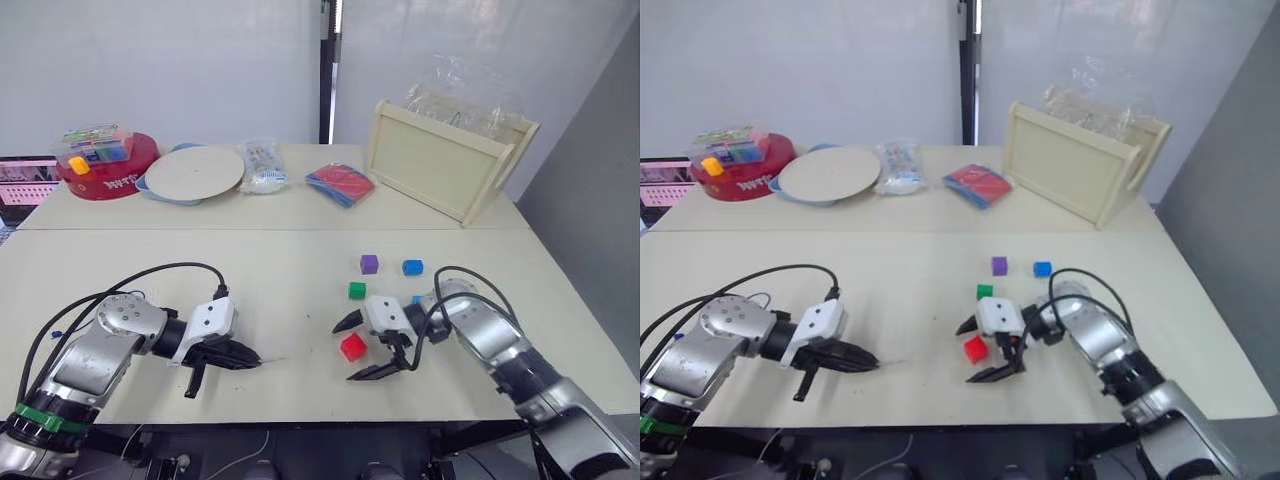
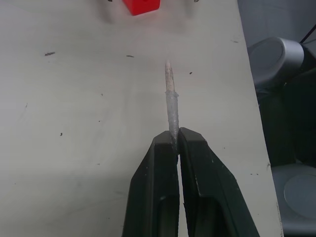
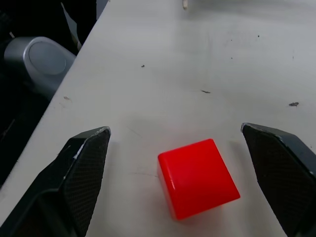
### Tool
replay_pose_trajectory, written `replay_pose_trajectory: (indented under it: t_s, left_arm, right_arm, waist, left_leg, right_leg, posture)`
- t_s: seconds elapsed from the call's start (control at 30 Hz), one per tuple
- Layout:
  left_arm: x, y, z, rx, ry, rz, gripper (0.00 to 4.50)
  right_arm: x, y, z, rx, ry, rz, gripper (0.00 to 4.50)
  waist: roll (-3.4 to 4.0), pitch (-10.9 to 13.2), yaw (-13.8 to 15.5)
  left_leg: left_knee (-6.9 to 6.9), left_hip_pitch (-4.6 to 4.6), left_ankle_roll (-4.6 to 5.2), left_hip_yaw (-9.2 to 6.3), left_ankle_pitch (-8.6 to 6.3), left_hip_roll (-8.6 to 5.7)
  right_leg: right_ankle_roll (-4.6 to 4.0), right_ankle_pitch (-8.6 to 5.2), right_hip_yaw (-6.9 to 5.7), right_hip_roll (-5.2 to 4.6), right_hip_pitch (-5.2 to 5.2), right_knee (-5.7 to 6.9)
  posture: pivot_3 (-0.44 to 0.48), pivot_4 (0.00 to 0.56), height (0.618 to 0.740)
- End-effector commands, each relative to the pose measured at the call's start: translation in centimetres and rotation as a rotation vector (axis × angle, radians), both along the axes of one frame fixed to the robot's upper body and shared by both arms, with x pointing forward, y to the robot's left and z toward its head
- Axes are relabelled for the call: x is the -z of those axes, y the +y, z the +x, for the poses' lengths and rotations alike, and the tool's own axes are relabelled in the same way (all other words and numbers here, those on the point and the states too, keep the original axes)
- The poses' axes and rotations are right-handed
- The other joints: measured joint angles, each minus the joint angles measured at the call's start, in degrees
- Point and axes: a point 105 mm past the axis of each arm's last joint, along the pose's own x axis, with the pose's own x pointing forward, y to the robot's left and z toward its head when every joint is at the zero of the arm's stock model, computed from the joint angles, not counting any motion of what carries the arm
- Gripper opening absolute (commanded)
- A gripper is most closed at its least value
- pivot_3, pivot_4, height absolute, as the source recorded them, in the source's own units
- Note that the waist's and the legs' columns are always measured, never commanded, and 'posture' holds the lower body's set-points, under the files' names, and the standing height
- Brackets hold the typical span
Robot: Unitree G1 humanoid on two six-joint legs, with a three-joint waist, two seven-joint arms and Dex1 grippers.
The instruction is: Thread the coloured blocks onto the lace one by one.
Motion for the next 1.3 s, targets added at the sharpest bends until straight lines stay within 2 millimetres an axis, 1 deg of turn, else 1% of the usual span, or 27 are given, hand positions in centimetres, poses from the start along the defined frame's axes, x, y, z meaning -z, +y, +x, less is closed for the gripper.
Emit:
replay_pose_trajectory:
  t_s: [0.03,0.07,0.1,0.2,0.27,0.37,0.47,0.57,0.67,0.7,0.77,0.87,0.93,1.3]
  left_arm:
    - [-0.9,-0.1,-0.3,0.001,-0.033,-0.015,0.00]
    - [-0.9,-0.2,-0.4,-0.001,-0.033,-0.017,0.00]
    - [-0.9,-0.2,-0.5,-0.002,-0.033,-0.017,0.00]
    - [-0.9,-0.1,-0.5,-0.007,-0.033,-0.018,0.00]
    - [-0.9,-0.1,-0.4,-0.009,-0.035,-0.018,0.00]
    - [-1.1,-0.4,-0.1,-0.008,-0.040,-0.026,0.00]
    - [-1.3,-0.8,0.3,-0.006,-0.041,-0.039,0.00]
    - [-1.0,-1.7,0.9,0.009,-0.045,-0.023,0.00]
    - [-0.4,-2.5,1.7,-0.021,-0.032,0.023,0.00]
    - [-0.3,-2.9,1.7,-0.028,-0.006,0.031,0.00]
    - [0.0,-3.3,1.1,0.000,0.032,0.070,0.00]
    - [0.7,-3.7,0.7,0.015,0.031,0.140,0.00]
    - [0.8,-4.1,0.5,0.037,0.022,0.156,0.00]
    - [0.6,-5.4,1.4,0.016,0.004,0.116,0.00]
  right_arm:
    - [-0.4,-0.2,0.4,-0.029,-0.033,0.003,3.65]
    - [-0.5,-0.4,0.5,-0.021,-0.031,0.004,3.21]
    - [-0.5,-0.6,0.6,-0.016,-0.030,0.005,2.99]
    - [-0.2,-1.1,0.4,0.015,-0.015,0.021,1.88]
    - [-0.1,-1.2,0.2,0.037,-0.004,0.037,1.23]
    - [0.0,-0.9,-0.3,0.089,0.018,0.079,1.19]
    - [-0.1,-0.1,-0.9,0.142,0.040,0.128,1.19]
    - [0.3,1.7,-2.1,0.219,0.085,0.183,1.19]
    - [0.9,2.3,-2.5,0.259,0.085,0.175,1.19]
    - [1.0,2.4,-2.5,0.267,0.081,0.167,1.19]
    - [1.0,2.6,-2.4,0.277,0.081,0.161,1.19]
    - [1.1,2.7,-2.2,0.289,0.076,0.146,1.19]
    - [1.1,2.6,-2.0,0.306,0.069,0.138,1.19]
    - [0.9,2.6,-2.3,0.304,0.067,0.132,1.19]
  waist:
    - [0.00,0.00,-0.01]
    - [0.00,0.00,-0.01]
    - [0.01,0.00,0.00]
    - [0.01,0.00,-0.02]
    - [0.01,0.00,0.06]
    - [0.00,0.00,0.06]
    - [0.01,0.00,0.03]
    - [0.01,0.00,-0.05]
    - [0.01,0.00,-0.13]
    - [0.01,0.00,-0.17]
    - [0.01,0.00,-0.23]
    - [0.01,0.00,-0.28]
    - [0.01,0.00,-0.21]
    - [0.00,0.00,-0.02]
  left_leg:
    - [0.00,0.00,0.00,0.00,0.00,0.00]
    - [0.01,0.00,0.00,0.00,0.00,0.00]
    - [0.01,0.00,0.00,0.00,0.00,0.00]
    - [0.01,0.01,0.00,0.00,0.00,0.00]
    - [0.01,0.02,0.00,0.00,0.00,0.00]
    - [0.01,0.01,0.00,0.01,0.00,0.00]
    - [0.01,0.02,0.00,0.00,0.00,0.00]
    - [0.01,0.03,0.00,0.00,0.00,0.01]
    - [0.01,0.03,0.00,0.00,0.00,0.00]
    - [0.03,0.03,0.00,0.00,0.00,0.00]
    - [0.06,0.03,0.00,-0.01,0.00,0.00]
    - [0.05,0.05,0.01,-0.01,0.00,0.01]
    - [0.06,0.06,0.00,-0.01,0.00,0.01]
    - [0.14,0.04,0.00,-0.02,0.00,0.01]
  right_leg:
    - [0.00,0.00,0.00,0.00,0.00,0.00]
    - [0.00,0.00,0.00,0.00,0.00,0.01]
    - [0.00,0.00,0.01,0.00,0.00,0.01]
    - [0.00,0.00,0.01,0.00,0.00,0.02]
    - [0.00,0.00,0.00,0.00,0.00,0.03]
    - [0.00,0.00,0.01,0.00,0.00,0.03]
    - [0.00,0.00,0.01,0.01,0.01,0.07]
    - [0.00,0.00,0.01,0.02,0.00,0.10]
    - [0.00,0.00,0.02,0.03,0.00,0.10]
    - [0.00,0.00,0.02,0.04,0.00,0.10]
    - [0.00,0.00,0.02,0.05,0.00,0.13]
    - [0.00,0.00,0.03,0.07,0.00,0.15]
    - [0.00,0.00,0.03,0.07,0.00,0.15]
    - [0.00,0.00,0.02,0.06,0.02,0.17]
  posture:
    - [0.000,0.150,0.740]
    - [0.000,0.150,0.740]
    - [0.000,0.150,0.740]
    - [0.000,0.150,0.740]
    - [0.000,0.150,0.740]
    - [0.000,0.150,0.740]
    - [0.000,0.150,0.740]
    - [0.000,0.150,0.740]
    - [0.000,0.150,0.740]
    - [0.000,0.150,0.740]
    - [0.000,0.150,0.740]
    - [0.000,0.150,0.740]
    - [0.000,0.150,0.740]
    - [0.000,0.150,0.740]
